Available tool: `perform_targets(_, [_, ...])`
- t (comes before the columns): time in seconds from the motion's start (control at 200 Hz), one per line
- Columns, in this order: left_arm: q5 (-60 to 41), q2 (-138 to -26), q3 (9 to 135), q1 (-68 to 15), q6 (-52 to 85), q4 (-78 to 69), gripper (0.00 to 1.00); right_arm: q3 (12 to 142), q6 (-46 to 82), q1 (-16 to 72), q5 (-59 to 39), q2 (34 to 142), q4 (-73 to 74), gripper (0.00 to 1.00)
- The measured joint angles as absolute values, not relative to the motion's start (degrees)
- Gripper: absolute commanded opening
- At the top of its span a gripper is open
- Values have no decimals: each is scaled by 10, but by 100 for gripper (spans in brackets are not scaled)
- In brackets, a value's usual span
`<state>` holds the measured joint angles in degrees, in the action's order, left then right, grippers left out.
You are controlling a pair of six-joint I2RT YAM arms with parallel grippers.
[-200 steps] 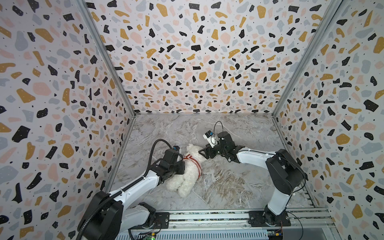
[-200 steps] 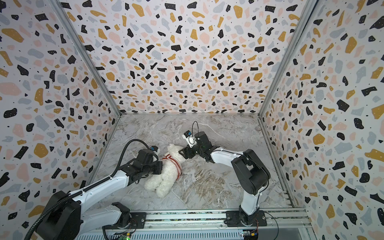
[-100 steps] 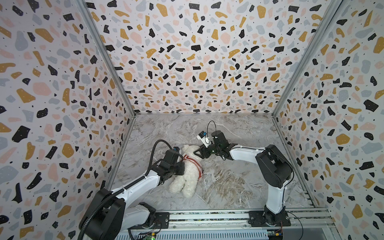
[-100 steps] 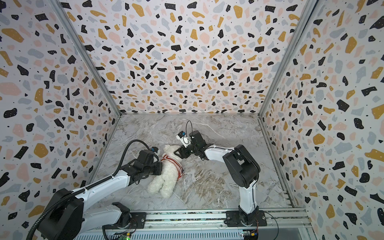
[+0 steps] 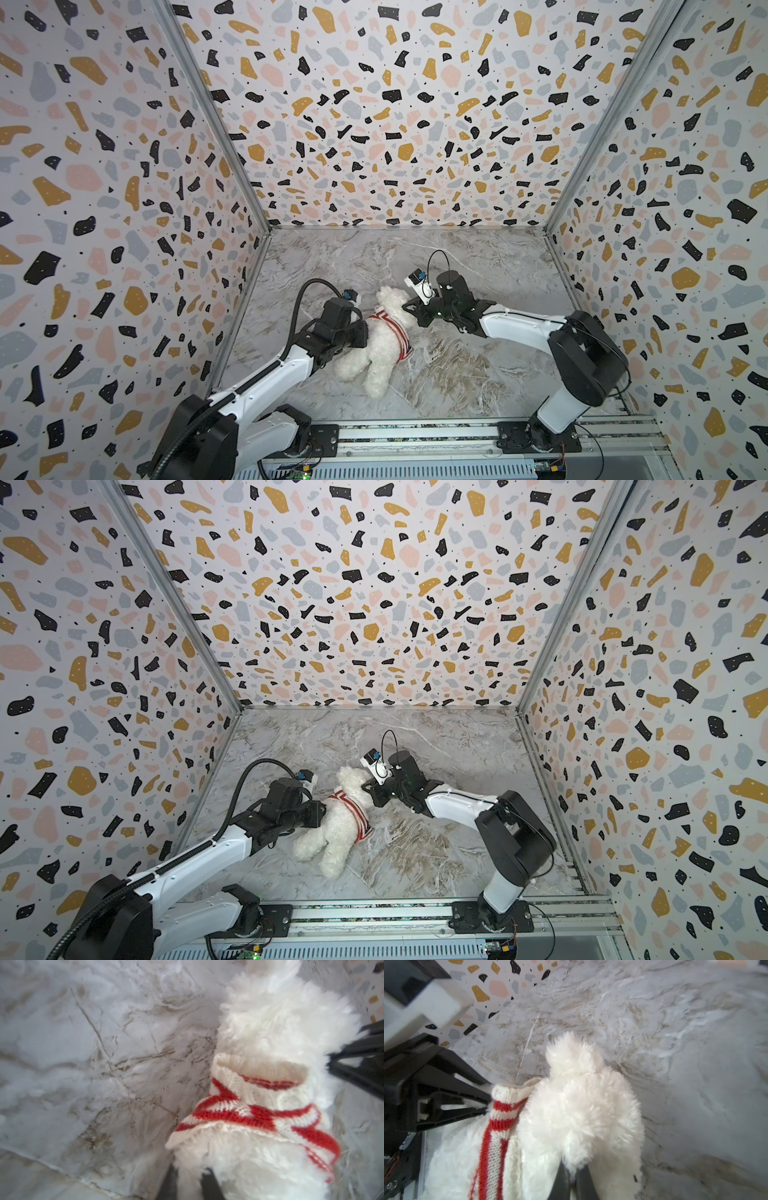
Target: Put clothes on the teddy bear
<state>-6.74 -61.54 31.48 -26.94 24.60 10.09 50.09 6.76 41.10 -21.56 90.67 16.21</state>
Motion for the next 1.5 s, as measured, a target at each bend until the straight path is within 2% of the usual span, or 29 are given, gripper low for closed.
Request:
perform_targets(0.06, [-73,-579,315,-268,249,114,50,463,81,420,-187,857,180,0])
perform_targets(0.19, [-94,-506,322,-267,272,139,51,407,110,447,-108,787,200,0])
perform_targets(0.33, [-115,-464,338,-293,329,137,38,397,140,482,-24,767,201,0])
perform_targets(0.546, [-115,-495,353,-433,421,78,32,397,162,516,60,755,200,0])
perform_targets(0.701, [-101,-529,352,-462,463,44,24,397,167,518,88,735,201,0])
perform_targets(1.402, [-70,-622,330,-474,519,-52,17,385,179,521,112,710,202,0])
perform_targets(1.502, [-69,-625,330,-474,519,-57,12,383,180,521,112,710,203,0])
